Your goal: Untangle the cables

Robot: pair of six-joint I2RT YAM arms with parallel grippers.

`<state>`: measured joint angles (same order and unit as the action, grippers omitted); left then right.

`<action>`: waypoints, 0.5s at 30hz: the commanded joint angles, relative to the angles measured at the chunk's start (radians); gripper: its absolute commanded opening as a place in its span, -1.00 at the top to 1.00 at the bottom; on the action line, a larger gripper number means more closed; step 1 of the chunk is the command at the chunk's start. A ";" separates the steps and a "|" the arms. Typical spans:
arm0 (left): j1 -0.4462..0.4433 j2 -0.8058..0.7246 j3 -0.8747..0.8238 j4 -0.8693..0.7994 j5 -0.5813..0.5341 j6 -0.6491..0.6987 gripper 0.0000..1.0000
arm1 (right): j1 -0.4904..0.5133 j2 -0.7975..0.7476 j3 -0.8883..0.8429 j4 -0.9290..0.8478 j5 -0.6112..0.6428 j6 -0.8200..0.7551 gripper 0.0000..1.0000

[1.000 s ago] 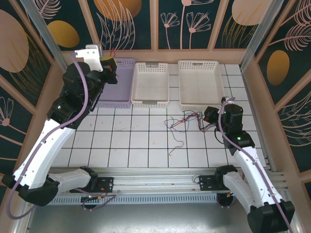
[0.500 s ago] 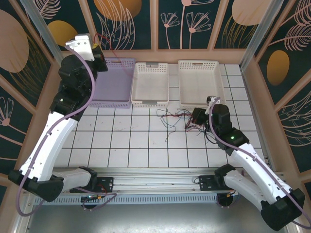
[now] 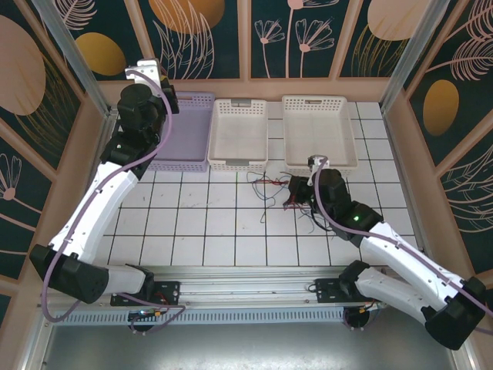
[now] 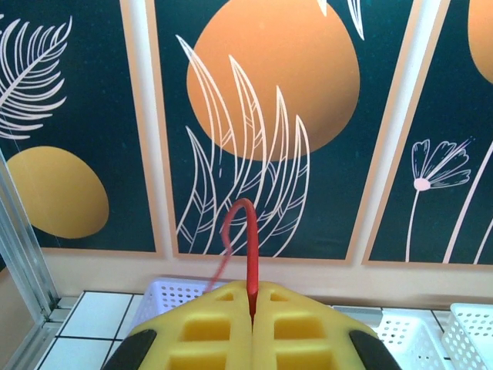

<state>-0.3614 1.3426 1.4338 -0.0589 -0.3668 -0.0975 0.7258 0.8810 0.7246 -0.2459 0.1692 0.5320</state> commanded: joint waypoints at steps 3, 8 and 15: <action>0.015 0.006 -0.035 0.066 0.009 -0.002 1.00 | 0.060 0.023 0.038 0.048 0.081 0.014 1.00; 0.021 -0.006 -0.102 0.092 0.010 -0.013 1.00 | 0.087 0.026 0.034 0.048 0.098 0.017 1.00; 0.027 -0.010 -0.177 0.122 0.009 -0.022 1.00 | 0.104 0.024 0.030 0.040 0.110 0.022 1.00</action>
<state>-0.3424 1.3430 1.2739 0.0029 -0.3637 -0.1062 0.8181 0.9062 0.7303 -0.2287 0.2470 0.5350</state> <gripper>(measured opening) 0.040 0.053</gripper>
